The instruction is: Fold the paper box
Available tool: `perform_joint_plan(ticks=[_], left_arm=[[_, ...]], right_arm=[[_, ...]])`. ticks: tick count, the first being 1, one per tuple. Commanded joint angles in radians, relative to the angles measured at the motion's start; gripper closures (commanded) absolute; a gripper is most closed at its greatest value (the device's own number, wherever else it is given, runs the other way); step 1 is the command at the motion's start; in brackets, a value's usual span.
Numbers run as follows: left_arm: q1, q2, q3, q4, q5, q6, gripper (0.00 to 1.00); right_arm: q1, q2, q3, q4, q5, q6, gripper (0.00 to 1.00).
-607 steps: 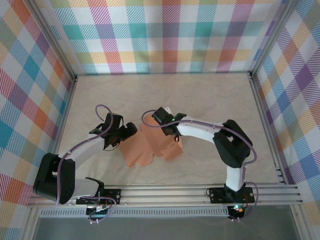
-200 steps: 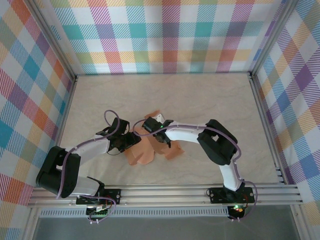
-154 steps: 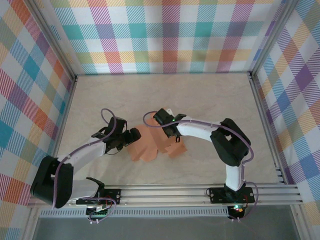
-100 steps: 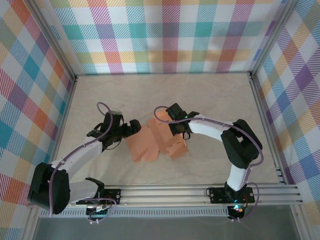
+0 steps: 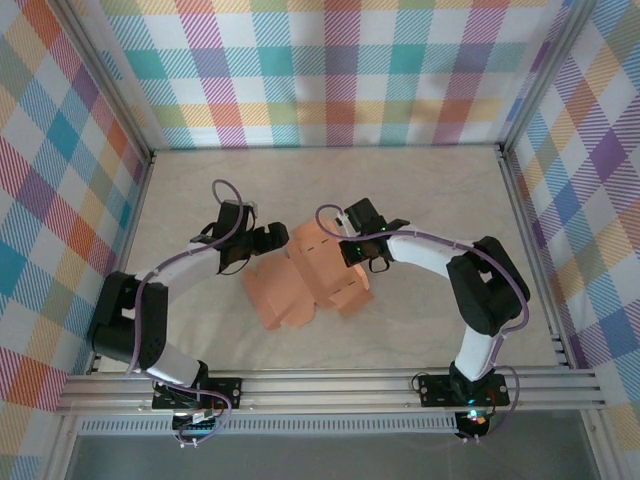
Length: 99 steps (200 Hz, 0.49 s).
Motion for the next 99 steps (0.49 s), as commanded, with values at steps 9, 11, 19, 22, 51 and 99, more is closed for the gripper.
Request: perform_joint_plan(ticks=[9, 11, 19, 22, 51, 99], left_arm=[[0.004, 0.067, 0.051, 0.029, 0.07, 0.058, 0.12], [0.004, 0.07, 0.053, 0.028, 0.068, 0.057, 0.12], [0.004, 0.075, 0.058, 0.024, 0.065, 0.055, 0.12], [0.004, 0.074, 0.055, 0.025, 0.061, 0.055, 0.11], [0.005, 0.038, 0.035, 0.025, 0.022, 0.05, 0.09], [0.005, 0.034, 0.019, 0.018, 0.012, 0.013, 0.07]], right_arm=[[-0.029, -0.018, -0.011, 0.006, -0.078, -0.007, 1.0], [-0.03, -0.018, -0.011, 0.006, -0.079, -0.006, 1.0], [-0.036, -0.017, -0.011, 0.002, -0.078, 0.003, 1.0], [-0.038, -0.016, -0.01, -0.001, -0.077, 0.008, 1.0], [-0.048, -0.021, -0.011, -0.009, -0.025, 0.035, 1.0], [-0.006, 0.022, 0.027, -0.07, 0.302, 0.016, 1.0]])
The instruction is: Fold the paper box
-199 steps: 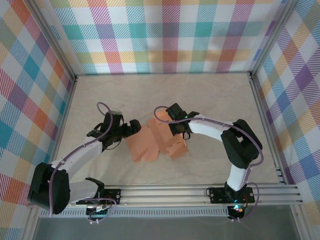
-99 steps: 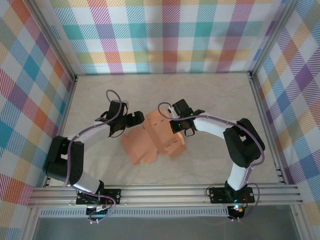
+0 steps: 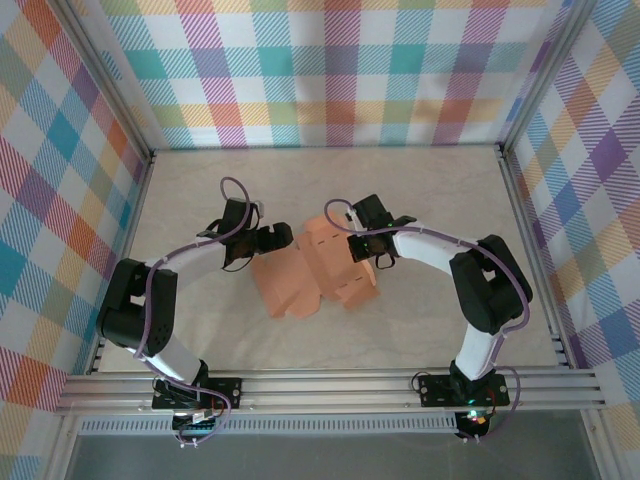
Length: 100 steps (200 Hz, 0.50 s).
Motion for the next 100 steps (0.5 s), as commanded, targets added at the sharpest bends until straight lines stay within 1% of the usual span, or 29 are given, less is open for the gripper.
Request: perform_joint_plan(ticks=[1, 33, 53, 68, 84, 100], left_arm=[[0.005, -0.031, -0.011, 0.005, -0.011, -0.02, 0.07], [0.004, -0.038, -0.02, 0.012, 0.002, -0.034, 0.07], [0.004, -0.044, -0.022, 0.014, 0.008, -0.038, 0.07], [0.004, -0.044, -0.021, 0.013, 0.013, -0.04, 0.07], [0.004, -0.04, -0.02, 0.013, 0.008, -0.044, 0.07], [0.004, -0.039, -0.021, 0.014, 0.007, -0.049, 0.06]], right_arm=[[0.03, 0.024, 0.029, -0.052, 0.221, -0.004, 1.0], [0.094, 0.085, 0.067, -0.112, 0.484, 0.011, 1.0], [0.138, 0.138, 0.111, -0.156, 0.616, 0.007, 1.0], [0.165, 0.179, 0.148, -0.189, 0.666, 0.0, 1.0], [0.172, 0.206, 0.179, -0.227, 0.67, 0.01, 1.0], [0.171, 0.195, 0.169, -0.208, 0.657, -0.01, 1.0]])
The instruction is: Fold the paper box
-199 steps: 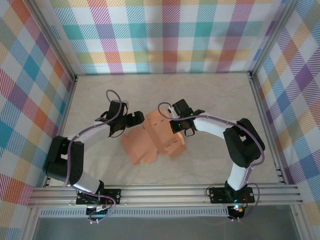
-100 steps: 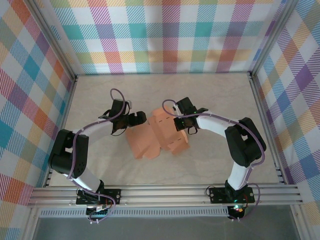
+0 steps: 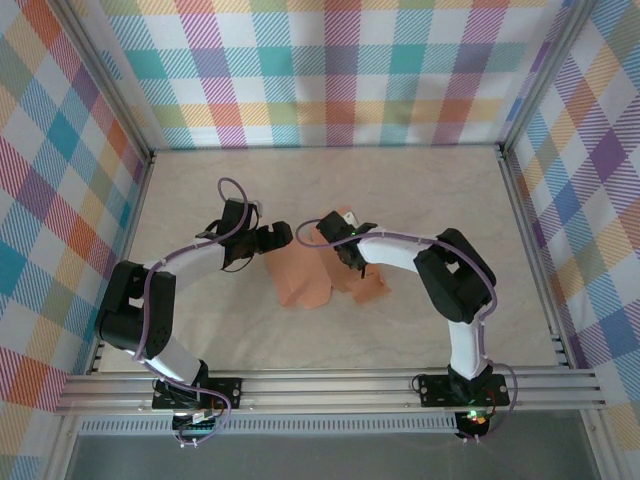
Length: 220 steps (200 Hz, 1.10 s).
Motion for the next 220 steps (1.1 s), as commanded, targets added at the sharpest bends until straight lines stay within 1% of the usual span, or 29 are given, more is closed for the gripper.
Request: perform_joint_plan(ticks=[1, 16, 24, 35, 46, 54, 93, 144, 195, 220], left_arm=[[0.004, -0.025, -0.011, 0.009, 0.007, -0.016, 0.06], [0.003, -0.026, -0.012, 0.009, 0.009, -0.016, 0.06], [0.002, -0.027, -0.012, 0.01, 0.01, -0.016, 0.06], [0.001, -0.029, -0.01, 0.011, 0.011, -0.014, 0.06], [-0.002, -0.03, -0.009, 0.015, 0.015, -0.015, 0.06], [-0.005, -0.031, -0.009, 0.018, 0.015, -0.016, 0.06], [-0.045, -0.043, -0.001, 0.018, 0.012, -0.031, 0.06], [-0.092, -0.08, -0.008, 0.016, -0.014, -0.043, 0.06], [-0.103, -0.053, -0.001, 0.025, -0.019, -0.041, 0.05], [-0.102, -0.026, 0.036, 0.01, -0.035, 0.003, 0.04]], right_arm=[[-0.002, 0.003, 0.017, -0.053, 0.067, -0.011, 1.0], [-0.022, -0.037, -0.013, -0.018, -0.027, -0.023, 1.0], [-0.035, -0.071, -0.041, 0.017, -0.13, -0.03, 1.0], [-0.055, -0.116, -0.076, 0.059, -0.229, -0.037, 1.0], [-0.072, -0.153, -0.098, 0.079, -0.301, -0.039, 1.0], [-0.085, -0.173, -0.106, 0.087, -0.331, -0.035, 1.0], [-0.134, -0.225, -0.127, 0.093, -0.383, -0.025, 1.0], [-0.187, -0.276, -0.197, 0.167, -0.552, -0.037, 1.0], [-0.195, -0.257, -0.217, 0.203, -0.605, -0.049, 1.0], [-0.194, -0.264, -0.223, 0.204, -0.614, -0.065, 1.0]])
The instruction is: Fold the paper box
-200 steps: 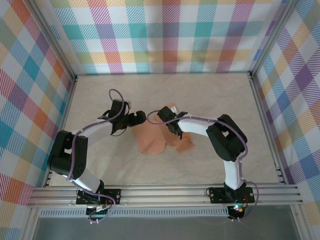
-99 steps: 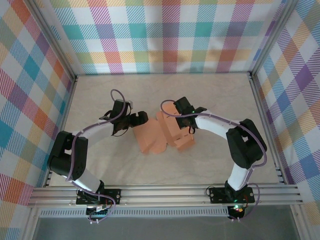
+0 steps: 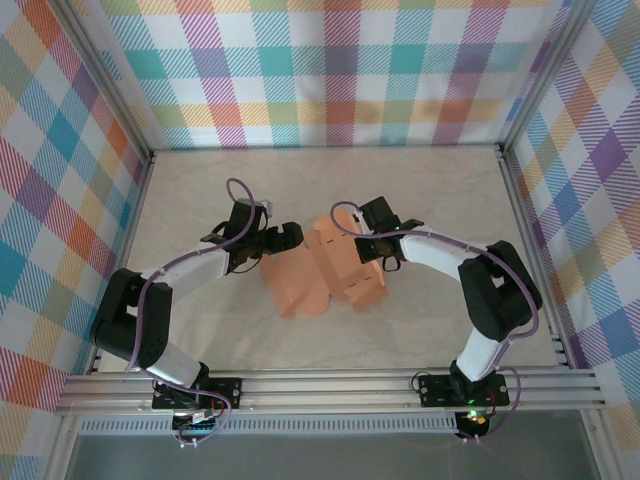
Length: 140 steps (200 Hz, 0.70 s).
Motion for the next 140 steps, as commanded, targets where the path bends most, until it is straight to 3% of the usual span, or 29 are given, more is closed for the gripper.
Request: perform_joint_plan(ticks=[1, 31, 54, 74, 140], left_arm=[[-0.007, 0.03, 0.038, 0.004, -0.023, 0.039, 0.04], [-0.007, 0.092, 0.083, 0.02, 0.016, 0.037, 0.08], [-0.007, 0.156, 0.116, 0.062, 0.05, 0.054, 0.21], [-0.006, 0.224, 0.175, 0.032, 0.032, 0.117, 0.24], [-0.004, 0.299, 0.211, 0.049, 0.129, 0.184, 0.45]], right_arm=[[0.0, -0.012, -0.011, 0.029, -0.042, -0.03, 1.0], [-0.003, -0.026, -0.018, 0.034, -0.058, -0.03, 1.0], [-0.002, -0.026, -0.015, 0.034, -0.095, -0.025, 1.0], [-0.003, -0.031, -0.019, 0.04, -0.131, -0.026, 1.0], [-0.07, -0.065, -0.063, 0.071, -0.343, -0.01, 1.0]])
